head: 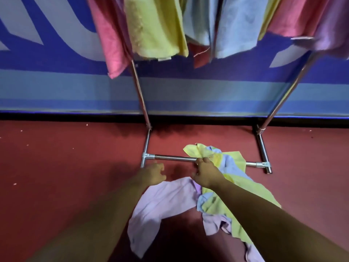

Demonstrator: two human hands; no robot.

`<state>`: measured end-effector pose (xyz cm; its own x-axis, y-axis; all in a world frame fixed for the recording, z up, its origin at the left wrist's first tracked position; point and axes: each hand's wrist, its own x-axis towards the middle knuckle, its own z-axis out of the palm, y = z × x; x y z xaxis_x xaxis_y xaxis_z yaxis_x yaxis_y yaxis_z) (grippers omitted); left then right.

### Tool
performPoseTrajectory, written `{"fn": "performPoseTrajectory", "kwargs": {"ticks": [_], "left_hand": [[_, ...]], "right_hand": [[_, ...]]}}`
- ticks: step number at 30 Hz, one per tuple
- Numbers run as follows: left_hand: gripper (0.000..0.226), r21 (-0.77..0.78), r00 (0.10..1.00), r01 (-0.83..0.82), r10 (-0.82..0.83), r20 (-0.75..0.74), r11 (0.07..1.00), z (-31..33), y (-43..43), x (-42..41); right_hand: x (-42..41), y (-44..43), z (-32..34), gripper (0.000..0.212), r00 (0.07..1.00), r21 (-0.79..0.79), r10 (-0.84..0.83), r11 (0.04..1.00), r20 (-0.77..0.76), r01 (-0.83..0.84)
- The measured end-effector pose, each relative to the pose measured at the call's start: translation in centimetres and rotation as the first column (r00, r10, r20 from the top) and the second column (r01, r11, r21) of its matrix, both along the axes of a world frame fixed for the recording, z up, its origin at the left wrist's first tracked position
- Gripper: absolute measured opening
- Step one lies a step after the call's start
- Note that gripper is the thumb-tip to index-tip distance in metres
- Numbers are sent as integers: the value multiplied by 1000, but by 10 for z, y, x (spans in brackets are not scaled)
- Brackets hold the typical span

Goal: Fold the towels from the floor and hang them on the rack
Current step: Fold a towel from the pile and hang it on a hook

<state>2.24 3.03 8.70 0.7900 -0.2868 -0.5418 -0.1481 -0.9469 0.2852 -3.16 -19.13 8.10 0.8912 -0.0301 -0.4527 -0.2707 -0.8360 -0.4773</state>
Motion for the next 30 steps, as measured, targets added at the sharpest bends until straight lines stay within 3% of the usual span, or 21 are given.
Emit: {"fn": "performPoseTrajectory", "kwargs": {"ticks": [2, 6, 10, 13, 17, 20, 22, 24, 27, 30], "left_hand": [[36, 26, 1000, -10, 11, -21, 1000, -30, 6, 2], [34, 31, 997, -14, 17, -81, 999, -82, 3, 0], [40, 30, 987, -38, 42, -153, 999, -128, 4, -11], [60, 58, 976, -97, 106, -192, 994, -155, 8, -20], [86, 123, 974, -51, 77, -214, 991, -186, 15, -36], [74, 133, 991, -18, 35, -129, 991, -201, 16, -48], [49, 79, 989, 18, -6, -145, 997, -202, 15, -47], [29, -22, 988, -1, -2, -154, 1000, -193, 10, -39], [32, -188, 951, -257, 214, -222, 948, -166, 4, -19], [31, -311, 936, -313, 236, -262, 897, -119, 0, 11]], "right_hand": [[0, 7, -28, 64, 998, 3, 36, 999, -53, -36], [1, 19, -80, 55, 986, -27, 114, 993, -125, -118], [1, 31, -123, 70, 978, -37, 143, 988, -152, -151], [-4, 40, -154, 77, 970, -47, 177, 981, -168, -188], [-16, 47, -188, 73, 953, -65, 232, 966, -195, -248], [-26, 52, -206, 47, 976, -152, 144, 974, -165, -169], [-29, 52, -209, 35, 984, -153, 87, 982, -152, -111], [-24, 50, -203, 28, 994, -66, 32, 997, -105, -39], [-4, 43, -168, 16, 999, 94, -39, 995, -27, 42], [17, 34, -120, 9, 983, 276, -180, 946, 21, 168]]}}
